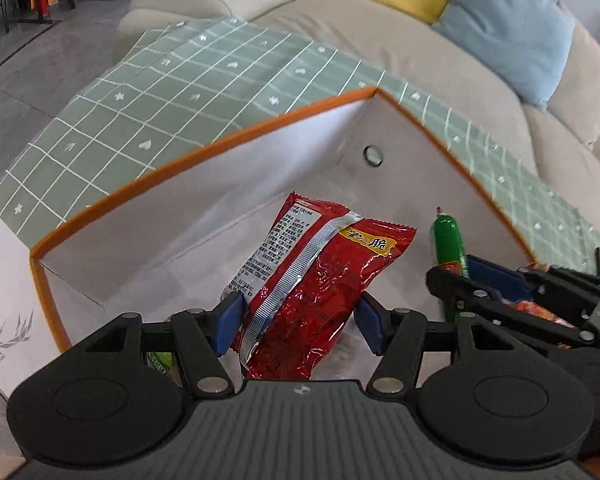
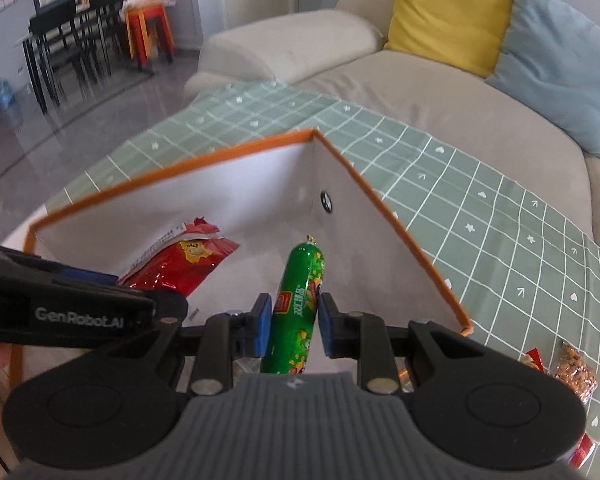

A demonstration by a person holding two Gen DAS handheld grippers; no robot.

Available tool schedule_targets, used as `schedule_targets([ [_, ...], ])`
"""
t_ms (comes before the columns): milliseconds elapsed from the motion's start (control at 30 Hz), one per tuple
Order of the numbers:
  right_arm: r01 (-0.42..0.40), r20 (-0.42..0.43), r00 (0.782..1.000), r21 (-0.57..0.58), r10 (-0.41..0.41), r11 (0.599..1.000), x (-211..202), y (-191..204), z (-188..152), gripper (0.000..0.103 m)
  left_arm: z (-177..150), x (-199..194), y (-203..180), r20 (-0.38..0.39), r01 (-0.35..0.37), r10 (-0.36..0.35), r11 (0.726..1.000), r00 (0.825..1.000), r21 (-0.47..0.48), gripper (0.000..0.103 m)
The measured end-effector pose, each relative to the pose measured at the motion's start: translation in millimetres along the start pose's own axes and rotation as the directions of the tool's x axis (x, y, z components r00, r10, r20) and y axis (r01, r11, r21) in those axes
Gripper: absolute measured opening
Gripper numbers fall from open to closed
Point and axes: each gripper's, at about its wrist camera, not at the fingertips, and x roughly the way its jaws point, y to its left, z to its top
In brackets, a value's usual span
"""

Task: Organize snacks
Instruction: 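Carry the red bag and green sausage with both grippers over the orange box, then open both grippers to drop the red bag and sausage into the box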

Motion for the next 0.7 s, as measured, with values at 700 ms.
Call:
schedule_targets([
  [700, 0.051, -0.117, 0.991, -0.129, -0.066, 0.990, 50, 21, -9, 0.023, -13, 25, 0, -0.038, -0.069, 0.073, 0.994, 0.997, 0.080, 0.070],
])
